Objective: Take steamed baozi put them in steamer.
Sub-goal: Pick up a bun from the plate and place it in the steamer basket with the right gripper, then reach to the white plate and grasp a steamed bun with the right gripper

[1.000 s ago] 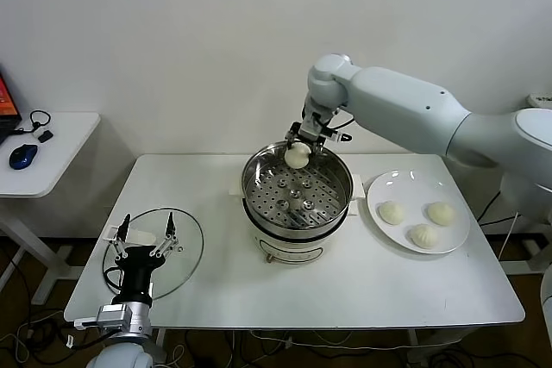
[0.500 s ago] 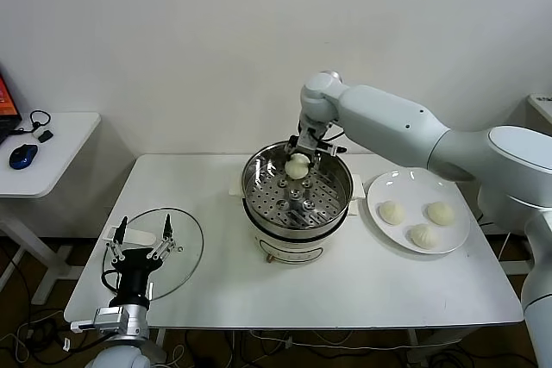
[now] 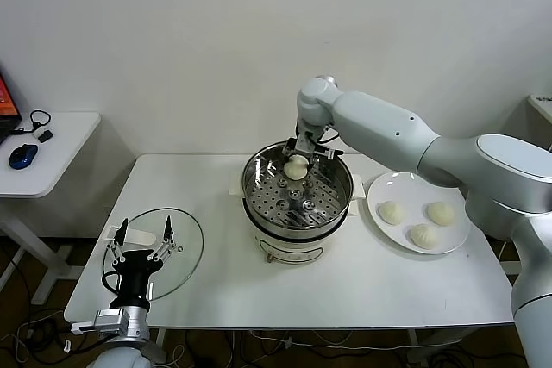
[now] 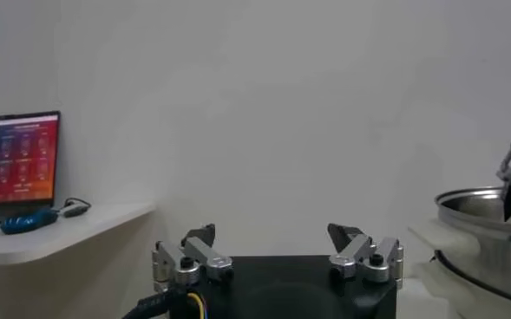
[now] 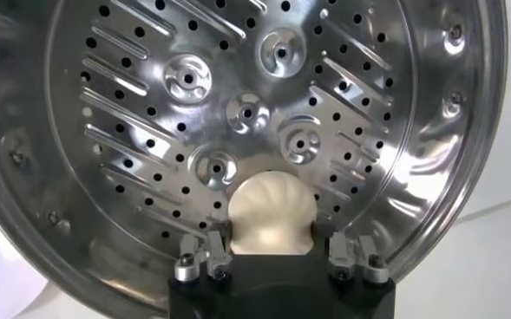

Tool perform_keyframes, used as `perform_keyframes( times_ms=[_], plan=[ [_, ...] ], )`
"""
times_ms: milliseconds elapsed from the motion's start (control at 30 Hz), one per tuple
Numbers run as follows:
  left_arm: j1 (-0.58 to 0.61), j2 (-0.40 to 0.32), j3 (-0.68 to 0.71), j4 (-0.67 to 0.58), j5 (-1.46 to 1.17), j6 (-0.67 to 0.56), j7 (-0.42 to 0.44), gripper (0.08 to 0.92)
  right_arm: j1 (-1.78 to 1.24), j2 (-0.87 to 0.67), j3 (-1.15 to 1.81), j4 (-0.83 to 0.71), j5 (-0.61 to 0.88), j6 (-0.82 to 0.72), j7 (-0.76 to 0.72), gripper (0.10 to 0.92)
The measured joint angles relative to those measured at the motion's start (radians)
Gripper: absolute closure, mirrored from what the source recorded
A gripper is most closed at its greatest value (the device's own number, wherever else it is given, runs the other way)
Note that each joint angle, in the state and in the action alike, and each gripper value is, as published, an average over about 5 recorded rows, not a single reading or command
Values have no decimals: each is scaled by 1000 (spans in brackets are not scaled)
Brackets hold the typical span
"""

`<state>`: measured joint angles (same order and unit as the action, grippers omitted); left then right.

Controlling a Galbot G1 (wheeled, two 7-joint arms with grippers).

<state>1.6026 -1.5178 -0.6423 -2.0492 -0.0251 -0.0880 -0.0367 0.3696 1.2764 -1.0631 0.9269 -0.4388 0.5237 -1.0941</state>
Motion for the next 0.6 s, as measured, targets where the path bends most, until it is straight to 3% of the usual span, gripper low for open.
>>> perform_keyframes(
  times_ms=[167,600],
  plan=[
    [1,-1,-1,0,0,0,-1,177,2,-4,3,5,3,6,-10,205],
    [7,-1,-3,-3,-1,-1,0,177,87,-117,-29,137,145,-42,-66,203]
  ],
)
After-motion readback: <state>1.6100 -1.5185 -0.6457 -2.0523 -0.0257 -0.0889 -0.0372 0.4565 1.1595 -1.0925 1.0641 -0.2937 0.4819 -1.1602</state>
